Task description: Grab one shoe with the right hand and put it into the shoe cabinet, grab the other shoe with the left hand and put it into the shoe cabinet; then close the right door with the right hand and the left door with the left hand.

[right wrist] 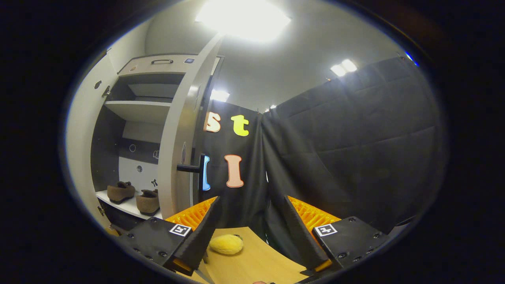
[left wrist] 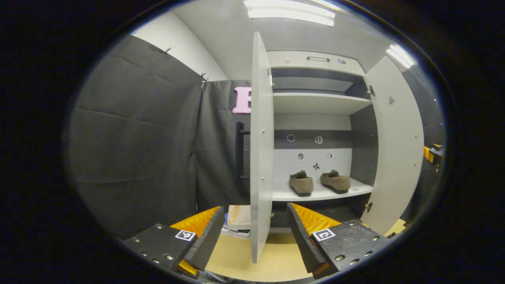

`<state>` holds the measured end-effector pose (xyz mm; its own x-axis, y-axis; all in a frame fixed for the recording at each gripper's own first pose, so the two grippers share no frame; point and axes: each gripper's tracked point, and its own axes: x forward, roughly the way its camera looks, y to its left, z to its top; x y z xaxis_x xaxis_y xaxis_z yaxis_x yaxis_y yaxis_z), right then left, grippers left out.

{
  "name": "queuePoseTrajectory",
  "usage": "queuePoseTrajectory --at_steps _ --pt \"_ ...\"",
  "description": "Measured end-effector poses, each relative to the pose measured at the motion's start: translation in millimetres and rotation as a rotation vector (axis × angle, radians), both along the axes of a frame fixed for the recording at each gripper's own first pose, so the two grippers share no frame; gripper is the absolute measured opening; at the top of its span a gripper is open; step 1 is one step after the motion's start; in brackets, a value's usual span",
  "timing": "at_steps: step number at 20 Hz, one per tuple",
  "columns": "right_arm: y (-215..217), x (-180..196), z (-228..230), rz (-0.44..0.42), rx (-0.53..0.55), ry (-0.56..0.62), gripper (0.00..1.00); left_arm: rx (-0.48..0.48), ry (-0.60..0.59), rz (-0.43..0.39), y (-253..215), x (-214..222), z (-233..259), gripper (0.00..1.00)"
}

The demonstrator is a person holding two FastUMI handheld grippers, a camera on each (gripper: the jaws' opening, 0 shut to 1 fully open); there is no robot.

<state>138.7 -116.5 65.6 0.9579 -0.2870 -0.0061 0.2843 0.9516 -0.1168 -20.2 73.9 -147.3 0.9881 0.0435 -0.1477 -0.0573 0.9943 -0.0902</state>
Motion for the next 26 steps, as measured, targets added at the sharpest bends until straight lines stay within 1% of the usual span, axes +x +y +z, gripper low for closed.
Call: queuePoseTrajectory --at_steps 2,3,4,6,7,8,9,10,11,12,13,14,15,18,19,20,21,23,24,25,26 --pt "4 2 2 0.000 -0.009 -0.004 0.95 -0.001 0.006 0.030 14 -3 -1 0.94" --pt "8 2 3 0.008 -0.020 -0.002 0.92 -0.003 0.007 0.042 21 -5 -1 0.94" --pt "13 1 4 0.018 -0.026 -0.006 0.89 -0.006 0.006 0.051 26 -6 -2 0.91" --pt "24 -1 4 0.039 -0.023 -0.005 0.89 -0.006 0.002 0.067 35 -6 -1 0.91" --pt "30 -3 4 0.053 -0.015 -0.005 0.93 -0.007 0.000 0.077 41 -8 -1 0.91" --pt "37 -3 3 0.072 -0.006 -0.008 0.89 -0.010 0.000 0.080 43 -9 0 0.94" --pt "44 -4 3 0.092 0.000 -0.009 0.92 -0.014 0.000 0.082 43 -8 -2 0.91" --pt "53 -4 2 0.115 0.003 -0.010 0.92 -0.016 0.000 0.083 43 -8 -2 0.94" --pt "61 -4 2 0.134 0.008 -0.011 0.92 -0.016 0.000 0.086 44 -9 -2 0.94" --pt "69 -3 2 0.150 0.014 -0.013 0.92 -0.015 0.003 0.087 45 -10 -3 0.91" --pt "76 -3 1 0.168 0.021 -0.013 0.92 -0.015 0.004 0.088 45 -11 -3 0.94" --pt "84 -1 0 0.187 0.028 -0.013 0.89 -0.015 0.005 0.087 45 -12 -3 0.94" --pt "91 0 0 0.207 0.033 -0.009 0.89 -0.013 0.005 0.088 46 -13 -3 0.94" --pt "113 6 -2 0.266 0.045 -0.004 0.89 -0.007 0.009 0.096 48 -14 -3 0.94" --pt "120 7 -2 0.284 0.047 -0.004 0.92 -0.007 0.010 0.100 48 -16 -3 0.94" --pt "128 10 -3 0.301 0.048 -0.003 0.93 -0.006 0.010 0.106 49 -16 -3 0.94" --pt "135 13 -3 0.321 0.047 -0.002 0.89 -0.003 0.010 0.114 50 -17 -3 0.94" --pt "152 23 -4 0.355 0.046 0.002 0.89 0.002 0.011 0.131 53 -19 -4 0.94" --pt "159 26 -5 0.370 0.046 0.002 0.93 0.005 0.013 0.139 54 -19 -5 0.94" --pt "167 30 -5 0.386 0.049 0.002 0.89 0.007 0.014 0.150 56 -20 -6 0.94" --pt "171 33 -7 0.403 0.054 0.003 0.93 0.009 0.017 0.159 57 -20 -8 0.94"
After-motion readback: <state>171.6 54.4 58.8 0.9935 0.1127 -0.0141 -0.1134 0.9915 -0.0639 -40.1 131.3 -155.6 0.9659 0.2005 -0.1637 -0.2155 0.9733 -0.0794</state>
